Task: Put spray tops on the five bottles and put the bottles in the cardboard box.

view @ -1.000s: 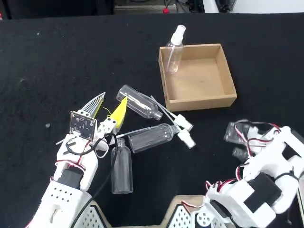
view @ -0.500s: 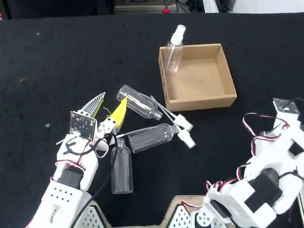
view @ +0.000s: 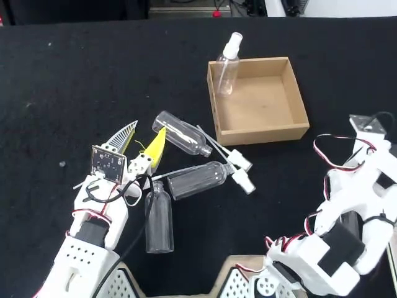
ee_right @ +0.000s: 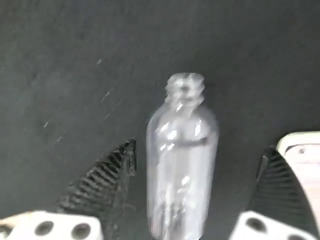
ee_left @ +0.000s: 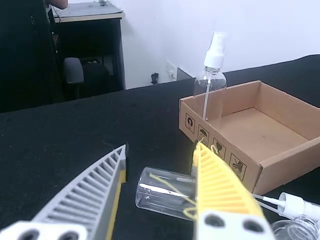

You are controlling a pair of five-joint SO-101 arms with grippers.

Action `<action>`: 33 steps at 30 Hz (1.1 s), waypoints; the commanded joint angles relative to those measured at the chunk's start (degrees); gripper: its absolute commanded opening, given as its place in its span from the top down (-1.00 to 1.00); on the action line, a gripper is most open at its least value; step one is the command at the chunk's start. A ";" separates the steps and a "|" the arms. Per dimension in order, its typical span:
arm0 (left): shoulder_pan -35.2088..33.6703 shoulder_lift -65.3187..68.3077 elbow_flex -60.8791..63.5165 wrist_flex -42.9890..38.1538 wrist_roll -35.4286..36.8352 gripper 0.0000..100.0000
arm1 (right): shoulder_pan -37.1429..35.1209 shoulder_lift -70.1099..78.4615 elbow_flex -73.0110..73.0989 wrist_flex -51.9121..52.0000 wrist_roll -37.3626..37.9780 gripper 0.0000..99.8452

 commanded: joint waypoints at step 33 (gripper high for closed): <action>0.22 -0.44 1.01 -1.32 -0.44 0.57 | -8.18 2.33 6.29 -27.25 1.05 0.89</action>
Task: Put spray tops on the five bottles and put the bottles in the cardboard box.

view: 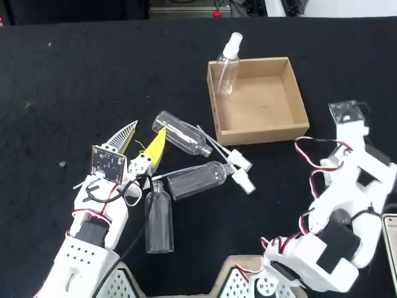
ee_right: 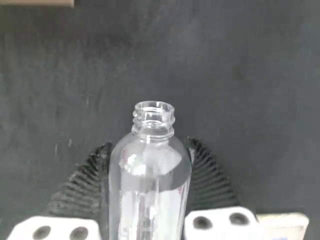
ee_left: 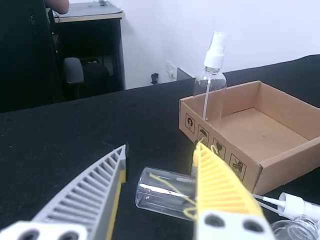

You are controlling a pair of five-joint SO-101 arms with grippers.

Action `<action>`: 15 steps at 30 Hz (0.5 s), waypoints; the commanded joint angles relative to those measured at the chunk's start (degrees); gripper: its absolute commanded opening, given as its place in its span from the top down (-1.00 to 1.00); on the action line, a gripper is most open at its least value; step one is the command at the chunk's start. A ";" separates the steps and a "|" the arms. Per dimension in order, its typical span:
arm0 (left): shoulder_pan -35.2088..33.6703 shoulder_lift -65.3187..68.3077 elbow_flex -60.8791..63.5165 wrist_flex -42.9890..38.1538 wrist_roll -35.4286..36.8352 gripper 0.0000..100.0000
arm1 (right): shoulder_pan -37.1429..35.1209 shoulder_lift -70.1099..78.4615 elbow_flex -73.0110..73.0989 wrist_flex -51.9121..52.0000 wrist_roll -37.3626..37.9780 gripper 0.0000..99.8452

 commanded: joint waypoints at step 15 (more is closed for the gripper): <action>0.31 -0.44 1.01 -1.32 -0.44 0.57 | -0.79 13.67 -27.56 33.05 -12.48 0.42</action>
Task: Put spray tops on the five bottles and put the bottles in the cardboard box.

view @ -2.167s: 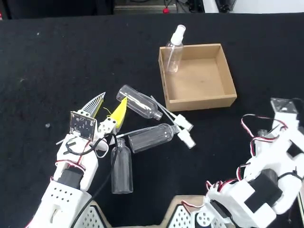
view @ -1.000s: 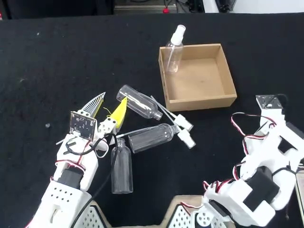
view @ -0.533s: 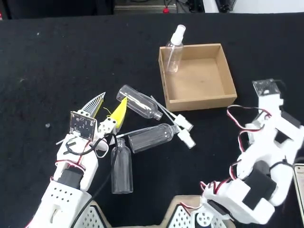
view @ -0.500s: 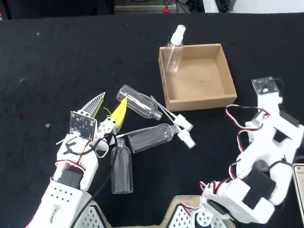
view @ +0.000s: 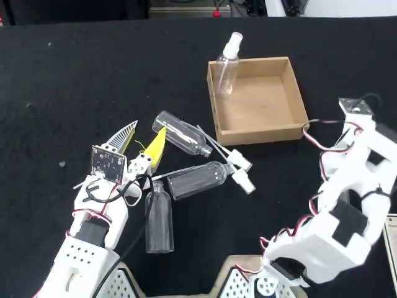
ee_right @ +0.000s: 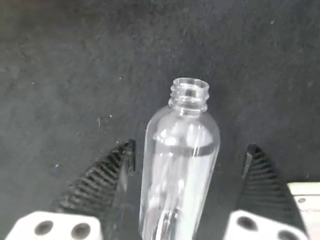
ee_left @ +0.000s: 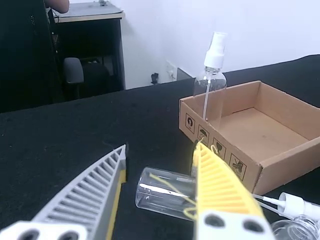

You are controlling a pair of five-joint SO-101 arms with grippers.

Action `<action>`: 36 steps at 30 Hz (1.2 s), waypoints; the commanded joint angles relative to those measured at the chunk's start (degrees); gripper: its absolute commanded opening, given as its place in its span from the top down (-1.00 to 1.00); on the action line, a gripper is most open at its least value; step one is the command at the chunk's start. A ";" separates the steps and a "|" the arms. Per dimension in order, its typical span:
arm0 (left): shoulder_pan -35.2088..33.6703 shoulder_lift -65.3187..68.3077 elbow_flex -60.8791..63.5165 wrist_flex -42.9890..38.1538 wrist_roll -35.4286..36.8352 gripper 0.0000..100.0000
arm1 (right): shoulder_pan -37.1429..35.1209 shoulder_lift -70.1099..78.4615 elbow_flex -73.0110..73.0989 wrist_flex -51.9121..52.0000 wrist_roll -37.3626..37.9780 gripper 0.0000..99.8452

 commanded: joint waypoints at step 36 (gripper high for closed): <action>0.31 -0.44 1.01 -1.32 -0.44 0.57 | 2.64 17.98 -20.62 1.32 -0.26 0.86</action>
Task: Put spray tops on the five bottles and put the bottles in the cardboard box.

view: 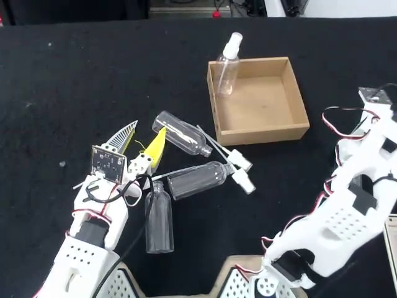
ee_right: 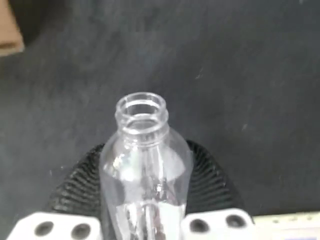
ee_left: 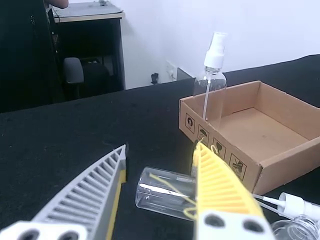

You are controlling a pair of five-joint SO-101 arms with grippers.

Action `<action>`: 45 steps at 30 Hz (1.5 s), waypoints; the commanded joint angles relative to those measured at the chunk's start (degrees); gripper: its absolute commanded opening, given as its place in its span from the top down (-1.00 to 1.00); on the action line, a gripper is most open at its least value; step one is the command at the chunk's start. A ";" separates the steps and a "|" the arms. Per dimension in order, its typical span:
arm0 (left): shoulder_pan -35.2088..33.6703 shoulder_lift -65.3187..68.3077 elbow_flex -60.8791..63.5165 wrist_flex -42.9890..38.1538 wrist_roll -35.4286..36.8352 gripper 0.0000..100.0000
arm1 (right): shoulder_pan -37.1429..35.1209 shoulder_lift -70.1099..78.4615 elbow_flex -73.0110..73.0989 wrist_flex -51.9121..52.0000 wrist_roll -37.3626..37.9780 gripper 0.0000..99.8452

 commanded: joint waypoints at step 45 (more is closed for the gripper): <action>0.75 -0.44 1.01 -1.32 -4.13 0.57 | 0.70 -11.65 -18.07 20.48 -1.23 0.98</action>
